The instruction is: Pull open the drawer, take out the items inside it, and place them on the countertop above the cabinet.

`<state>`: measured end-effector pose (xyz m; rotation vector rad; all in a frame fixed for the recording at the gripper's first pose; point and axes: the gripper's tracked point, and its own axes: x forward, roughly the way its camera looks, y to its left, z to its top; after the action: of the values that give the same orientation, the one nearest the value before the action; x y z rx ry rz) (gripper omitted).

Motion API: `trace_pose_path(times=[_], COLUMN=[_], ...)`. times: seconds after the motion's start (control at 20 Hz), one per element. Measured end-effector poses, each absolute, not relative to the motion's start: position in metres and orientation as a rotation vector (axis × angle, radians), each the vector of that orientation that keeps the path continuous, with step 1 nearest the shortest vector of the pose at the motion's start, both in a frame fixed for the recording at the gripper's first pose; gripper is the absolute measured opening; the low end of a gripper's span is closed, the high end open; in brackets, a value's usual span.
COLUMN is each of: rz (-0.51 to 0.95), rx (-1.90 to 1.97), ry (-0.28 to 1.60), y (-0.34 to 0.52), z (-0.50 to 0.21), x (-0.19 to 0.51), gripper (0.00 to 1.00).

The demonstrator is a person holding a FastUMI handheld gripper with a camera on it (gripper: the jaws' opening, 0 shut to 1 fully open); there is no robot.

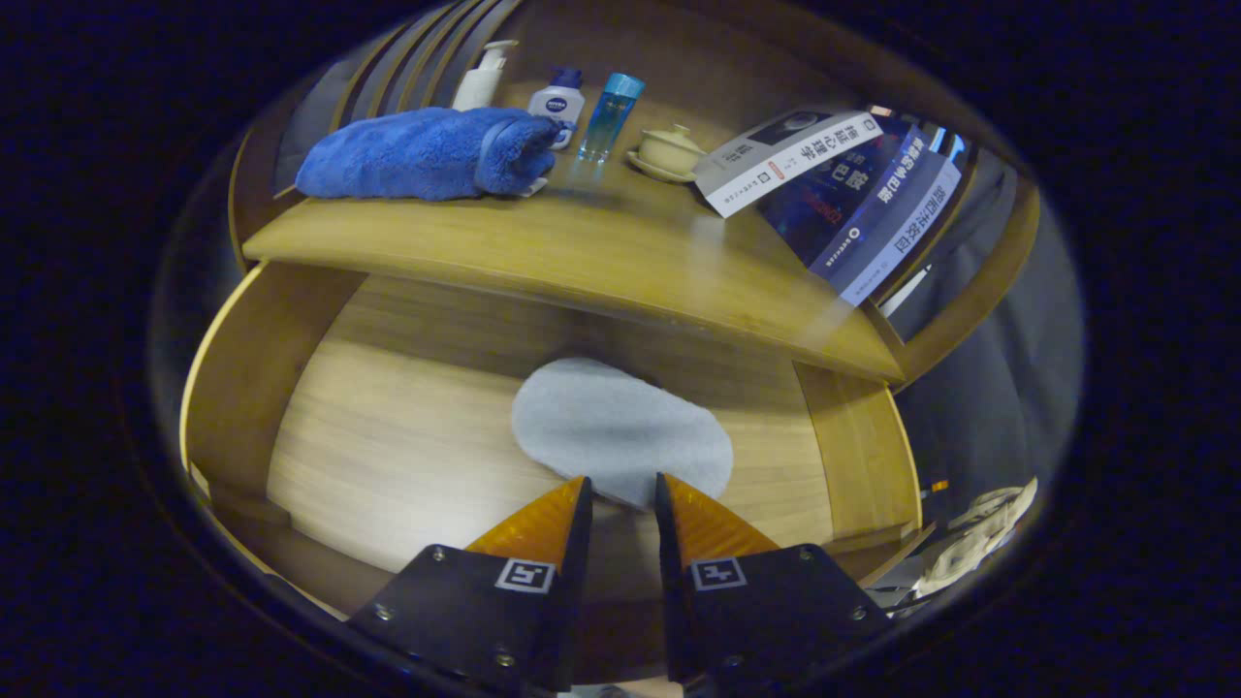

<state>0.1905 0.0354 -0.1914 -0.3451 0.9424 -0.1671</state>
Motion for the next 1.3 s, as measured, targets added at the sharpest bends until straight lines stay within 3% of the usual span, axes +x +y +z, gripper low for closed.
trace_pose_path(times=[0.35, 0.8, 1.3], rz=[-0.203, -0.426, -0.213], rx=[-0.301, 0.290, 0.176], ry=[0.920, 0.824, 0.909], y=[0.025, 0.000, 0.001], z=[-0.191, -0.164, -0.171], x=[0.193, 0.199, 0.209], gripper=[0.37, 0.37, 0.43])
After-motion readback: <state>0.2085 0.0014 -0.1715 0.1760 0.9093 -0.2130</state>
